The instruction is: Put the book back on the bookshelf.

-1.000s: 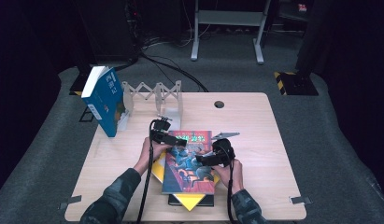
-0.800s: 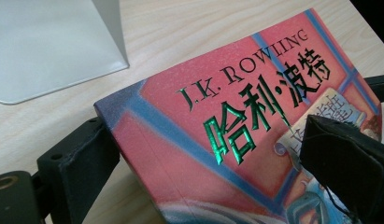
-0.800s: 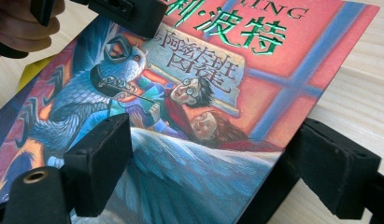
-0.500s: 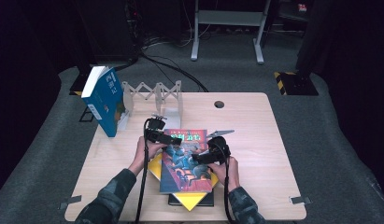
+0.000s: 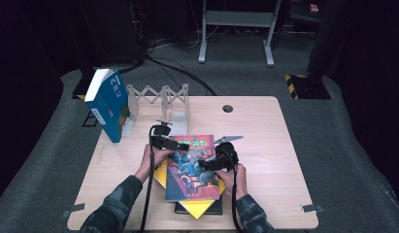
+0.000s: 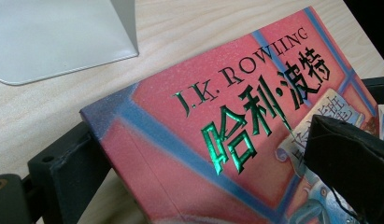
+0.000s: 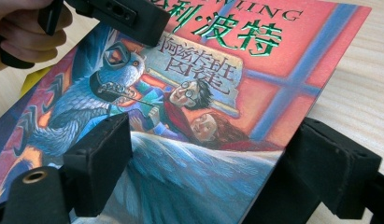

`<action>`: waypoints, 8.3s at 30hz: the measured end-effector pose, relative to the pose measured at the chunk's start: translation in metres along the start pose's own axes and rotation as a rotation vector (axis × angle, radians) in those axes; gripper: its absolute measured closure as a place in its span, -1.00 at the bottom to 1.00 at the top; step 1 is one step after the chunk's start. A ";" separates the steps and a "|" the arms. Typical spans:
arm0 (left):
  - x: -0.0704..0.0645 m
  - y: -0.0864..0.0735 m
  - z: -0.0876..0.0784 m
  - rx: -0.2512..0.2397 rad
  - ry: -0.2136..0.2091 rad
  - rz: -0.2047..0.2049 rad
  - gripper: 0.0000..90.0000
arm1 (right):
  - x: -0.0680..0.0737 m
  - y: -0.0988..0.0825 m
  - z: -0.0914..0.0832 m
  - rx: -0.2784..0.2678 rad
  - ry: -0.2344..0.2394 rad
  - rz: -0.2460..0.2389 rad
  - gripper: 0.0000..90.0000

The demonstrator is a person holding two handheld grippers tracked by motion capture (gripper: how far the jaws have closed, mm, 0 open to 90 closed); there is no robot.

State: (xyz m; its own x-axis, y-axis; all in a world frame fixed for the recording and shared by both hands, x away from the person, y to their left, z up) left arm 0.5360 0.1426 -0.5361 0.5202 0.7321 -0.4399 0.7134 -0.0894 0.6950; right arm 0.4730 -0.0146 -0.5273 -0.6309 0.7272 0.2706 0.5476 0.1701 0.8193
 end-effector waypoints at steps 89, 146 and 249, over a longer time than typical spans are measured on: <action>-0.033 0.028 -0.032 -0.020 0.255 0.344 0.28 | -0.154 -0.064 -0.088 -0.114 -0.416 0.015 -0.80; -0.086 0.071 -0.072 -0.275 -0.046 0.160 0.65 | -0.155 -0.065 -0.085 -0.094 -0.409 0.000 -0.69; 0.078 0.150 -0.247 -0.791 0.731 0.224 0.65 | -0.153 -0.066 -0.084 -0.076 -0.429 -0.001 -0.69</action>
State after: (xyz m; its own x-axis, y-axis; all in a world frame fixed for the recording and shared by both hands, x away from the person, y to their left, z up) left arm 0.5675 0.3536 -0.3259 0.0108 0.9999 0.0033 -0.0005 -0.0033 1.0000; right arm 0.4868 -0.1932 -0.5806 -0.3370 0.9403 0.0480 0.4947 0.1335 0.8587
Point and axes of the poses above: each handheld gripper's, and its own axes: z roughly forward along the jaws, y roughly out of its top, x roughly to its left, the point moved 8 cm from there along z, roughly forward along the jaws, and after that the axes turned 11 degrees about -x, right-handed, at the moved point
